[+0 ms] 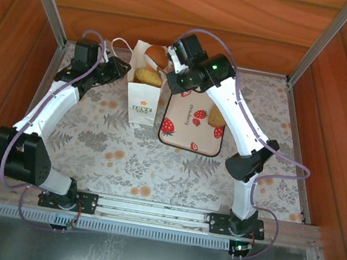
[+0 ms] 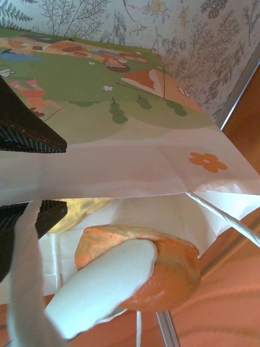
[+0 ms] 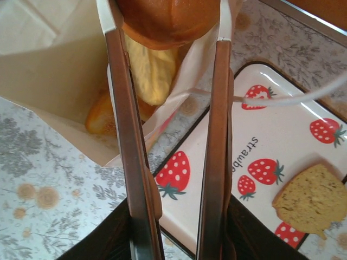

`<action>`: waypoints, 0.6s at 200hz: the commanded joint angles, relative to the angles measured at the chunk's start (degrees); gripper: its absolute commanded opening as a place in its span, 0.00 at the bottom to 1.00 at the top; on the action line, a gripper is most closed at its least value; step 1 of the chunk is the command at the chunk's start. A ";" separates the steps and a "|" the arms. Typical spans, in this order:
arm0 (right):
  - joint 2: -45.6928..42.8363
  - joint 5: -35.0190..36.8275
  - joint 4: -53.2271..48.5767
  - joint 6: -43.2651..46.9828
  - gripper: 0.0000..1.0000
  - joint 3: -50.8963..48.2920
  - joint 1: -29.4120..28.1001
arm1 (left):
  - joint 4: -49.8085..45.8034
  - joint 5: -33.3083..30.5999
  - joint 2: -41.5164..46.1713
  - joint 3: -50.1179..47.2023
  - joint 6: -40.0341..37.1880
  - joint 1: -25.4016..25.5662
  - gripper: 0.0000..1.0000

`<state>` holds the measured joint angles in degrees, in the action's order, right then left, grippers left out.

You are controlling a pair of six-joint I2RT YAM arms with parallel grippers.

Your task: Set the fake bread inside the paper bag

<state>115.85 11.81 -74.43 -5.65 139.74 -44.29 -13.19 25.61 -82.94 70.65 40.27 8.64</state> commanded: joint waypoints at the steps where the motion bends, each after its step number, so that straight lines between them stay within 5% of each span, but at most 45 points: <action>1: 0.60 3.16 0.09 1.66 0.43 1.79 -0.44 | -1.53 -0.73 0.57 0.01 -1.24 0.05 0.30; 65: 0.38 0.84 0.06 1.50 0.50 3.67 -0.44 | -1.92 -0.02 1.58 0.43 -1.08 -0.02 0.31; 120: -5.90 -3.02 2.29 0.30 0.48 4.27 -0.44 | -1.92 1.05 4.72 0.59 -0.38 0.05 0.47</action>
<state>115.59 11.09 -74.48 -4.67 142.50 -44.36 -14.68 25.87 -81.54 70.65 40.36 8.64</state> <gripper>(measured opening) 0.490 0.442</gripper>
